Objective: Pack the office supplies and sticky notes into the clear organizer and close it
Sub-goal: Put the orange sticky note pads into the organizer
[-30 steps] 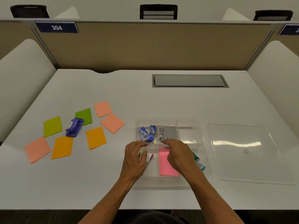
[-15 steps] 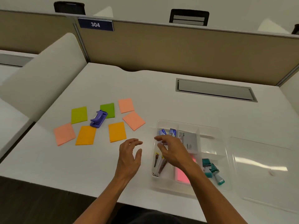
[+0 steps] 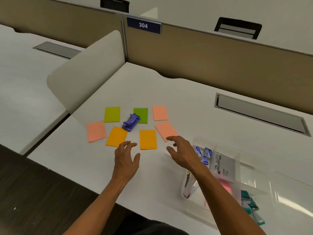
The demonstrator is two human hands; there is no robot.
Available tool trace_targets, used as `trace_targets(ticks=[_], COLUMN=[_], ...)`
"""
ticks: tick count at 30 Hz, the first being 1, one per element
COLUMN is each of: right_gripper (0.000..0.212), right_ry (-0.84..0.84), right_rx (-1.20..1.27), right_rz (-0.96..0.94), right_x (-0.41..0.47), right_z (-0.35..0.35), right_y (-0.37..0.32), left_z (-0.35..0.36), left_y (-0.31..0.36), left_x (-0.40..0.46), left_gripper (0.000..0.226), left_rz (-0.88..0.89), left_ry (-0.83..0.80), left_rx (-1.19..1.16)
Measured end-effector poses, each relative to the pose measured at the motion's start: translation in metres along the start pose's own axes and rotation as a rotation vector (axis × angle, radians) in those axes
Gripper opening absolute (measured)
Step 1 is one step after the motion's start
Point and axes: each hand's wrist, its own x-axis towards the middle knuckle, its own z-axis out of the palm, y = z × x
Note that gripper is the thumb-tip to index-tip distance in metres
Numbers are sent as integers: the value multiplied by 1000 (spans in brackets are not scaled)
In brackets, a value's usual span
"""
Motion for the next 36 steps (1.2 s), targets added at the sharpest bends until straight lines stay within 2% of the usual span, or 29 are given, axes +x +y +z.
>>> trace_targets(ticks=[5, 10, 15, 18, 21, 24, 29, 32, 36], right_gripper=[52, 60, 74, 80, 78, 66, 53, 65, 85], right_ry=[-17, -13, 16, 22, 42, 92, 71, 21, -81], right_rx=[-99, -223, -219, -252, -349, -452, -418, -404, -303], right_rz=[53, 128, 280, 352, 374, 342, 363, 427, 554], right_x=[30, 57, 78, 83, 85, 88, 98, 100, 98], right_z=[13, 29, 45, 54, 62, 64, 61, 60, 57], right_y=[-6, -10, -7, -2, -3, -7, -12, -13, -10], left_z=[-9, -15, -14, -13, -12, -11, -15, -17, -17], left_y=[-26, -52, -68, -69, -70, -73, -73, -68, -56], left_x=[22, 45, 69, 82, 91, 96, 99, 98, 95], left_gripper=[51, 54, 68, 66, 58, 53, 53, 62, 82], left_rz=[-84, -53, -130, -133, -127, -113, -104, -136, -206], left_ry=[-11, -33, -88, -97, -121, -142, -134, -160, -276], left_rx=[134, 399, 426, 484, 567, 604, 595, 570, 550])
